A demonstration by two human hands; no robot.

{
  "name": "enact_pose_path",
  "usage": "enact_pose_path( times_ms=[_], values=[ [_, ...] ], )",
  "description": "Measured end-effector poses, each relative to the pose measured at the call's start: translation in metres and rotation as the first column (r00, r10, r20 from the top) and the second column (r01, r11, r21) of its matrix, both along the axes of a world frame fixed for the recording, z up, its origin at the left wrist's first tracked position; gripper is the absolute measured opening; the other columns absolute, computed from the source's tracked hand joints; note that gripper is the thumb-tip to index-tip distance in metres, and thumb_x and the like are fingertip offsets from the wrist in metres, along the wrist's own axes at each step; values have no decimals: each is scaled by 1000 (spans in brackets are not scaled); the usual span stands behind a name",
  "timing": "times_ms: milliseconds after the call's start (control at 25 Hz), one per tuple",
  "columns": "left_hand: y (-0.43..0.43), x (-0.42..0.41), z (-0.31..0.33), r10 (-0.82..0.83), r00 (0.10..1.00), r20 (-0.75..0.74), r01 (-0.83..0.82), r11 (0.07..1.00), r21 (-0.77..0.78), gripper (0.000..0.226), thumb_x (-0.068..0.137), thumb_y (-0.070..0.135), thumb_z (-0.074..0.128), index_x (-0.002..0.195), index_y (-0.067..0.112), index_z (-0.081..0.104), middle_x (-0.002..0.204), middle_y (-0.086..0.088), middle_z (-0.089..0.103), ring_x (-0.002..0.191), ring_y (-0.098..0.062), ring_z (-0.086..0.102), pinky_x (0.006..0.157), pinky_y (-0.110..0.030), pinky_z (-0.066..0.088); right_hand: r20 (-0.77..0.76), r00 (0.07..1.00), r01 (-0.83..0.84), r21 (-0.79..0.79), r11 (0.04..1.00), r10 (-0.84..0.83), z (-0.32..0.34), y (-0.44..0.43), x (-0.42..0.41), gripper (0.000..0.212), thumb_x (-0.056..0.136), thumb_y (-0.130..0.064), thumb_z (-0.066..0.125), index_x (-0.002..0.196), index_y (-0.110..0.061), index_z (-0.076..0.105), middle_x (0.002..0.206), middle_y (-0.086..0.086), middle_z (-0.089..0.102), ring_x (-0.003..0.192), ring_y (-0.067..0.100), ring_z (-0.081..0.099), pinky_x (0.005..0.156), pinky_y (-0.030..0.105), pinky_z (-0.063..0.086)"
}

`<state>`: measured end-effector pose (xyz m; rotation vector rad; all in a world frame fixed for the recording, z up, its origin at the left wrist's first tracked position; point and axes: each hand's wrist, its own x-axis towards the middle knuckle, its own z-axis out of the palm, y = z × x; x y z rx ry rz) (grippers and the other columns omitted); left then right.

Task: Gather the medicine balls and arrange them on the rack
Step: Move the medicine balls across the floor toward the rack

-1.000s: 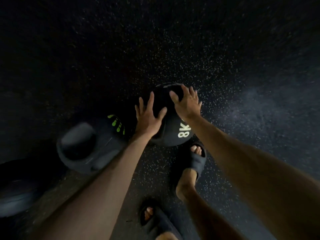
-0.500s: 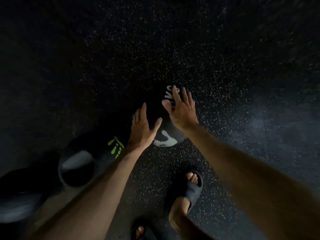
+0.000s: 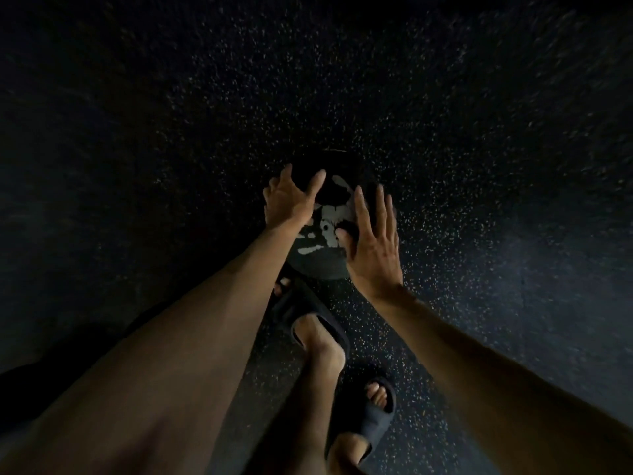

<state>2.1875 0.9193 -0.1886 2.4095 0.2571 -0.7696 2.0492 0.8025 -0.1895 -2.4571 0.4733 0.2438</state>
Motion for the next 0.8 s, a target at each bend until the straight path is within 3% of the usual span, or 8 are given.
enact_pose_path(
  times_ms=[120, 240, 320, 440, 560, 640, 720, 800],
  values=[
    [-10, 20, -2, -30, 993, 114, 30, 1000, 3, 70, 100, 59, 38, 157, 21, 26, 162, -13, 24, 150, -32, 20, 122, -52, 18, -27, 999, -26, -36, 999, 25, -1, -16, 56, 67, 102, -61, 30, 160, -36, 7, 169, 6, 3, 155, 28, 0, 123, 54, 16],
    [1, 16, 3, -207, 941, 269, 218, 976, -12, 73, 98, 59, 42, 158, 27, 17, 166, -14, 11, 153, -32, 8, 123, -53, 13, -163, 987, 21, 19, 1000, -17, 0, -35, 142, 68, 99, -65, 31, 159, -35, 17, 167, 6, 13, 154, 28, 9, 123, 51, 16],
    [6, 30, 4, -268, 922, 279, 281, 960, -6, 75, 96, 64, 40, 159, 33, 13, 167, -10, 7, 154, -30, 5, 122, -55, 16, -244, 967, 102, 93, 990, -77, 7, -48, 196, 67, 99, -61, 38, 157, -30, 26, 164, 9, 23, 151, 31, 19, 122, 49, 20],
    [-10, 97, 0, -206, 967, 151, 212, 977, -27, 69, 96, 66, 39, 156, 39, 18, 166, -9, 12, 153, -31, 11, 118, -59, 23, -149, 989, 24, 67, 997, -14, 15, -59, 210, 65, 99, -56, 43, 155, -27, 29, 160, 9, 28, 147, 32, 26, 117, 46, 27],
    [-34, 177, 3, -132, 991, 26, 133, 989, -57, 63, 97, 62, 41, 154, 37, 29, 161, -10, 23, 148, -34, 20, 116, -61, 26, -139, 987, -79, 45, 996, 84, 13, -61, 195, 71, 100, -61, 34, 159, -35, 5, 168, 2, 6, 154, 25, 9, 122, 44, 16],
    [-43, 193, -1, -161, 982, 95, 165, 986, -36, 60, 98, 60, 41, 152, 37, 31, 162, -8, 23, 149, -33, 19, 116, -63, 22, -109, 993, -28, 134, 991, 43, 2, -71, 227, 70, 101, -61, 24, 160, -33, 2, 168, 1, 12, 153, 26, 14, 124, 45, 18],
    [-45, 197, -7, -184, 961, 207, 202, 977, -70, 60, 98, 60, 41, 153, 38, 28, 164, -8, 19, 150, -32, 14, 119, -59, 19, -67, 998, 3, 189, 982, 10, -10, -80, 274, 64, 104, -54, 23, 160, -27, 10, 165, 4, 23, 150, 27, 25, 122, 45, 23],
    [-51, 222, -14, -107, 961, 256, 136, 986, -100, 60, 98, 63, 38, 152, 40, 30, 163, -6, 22, 150, -30, 16, 120, -55, 21, -38, 999, 20, 209, 978, -12, -18, -92, 332, 59, 106, -49, 28, 158, -21, 23, 160, 7, 34, 145, 28, 35, 117, 41, 28]
  ],
)
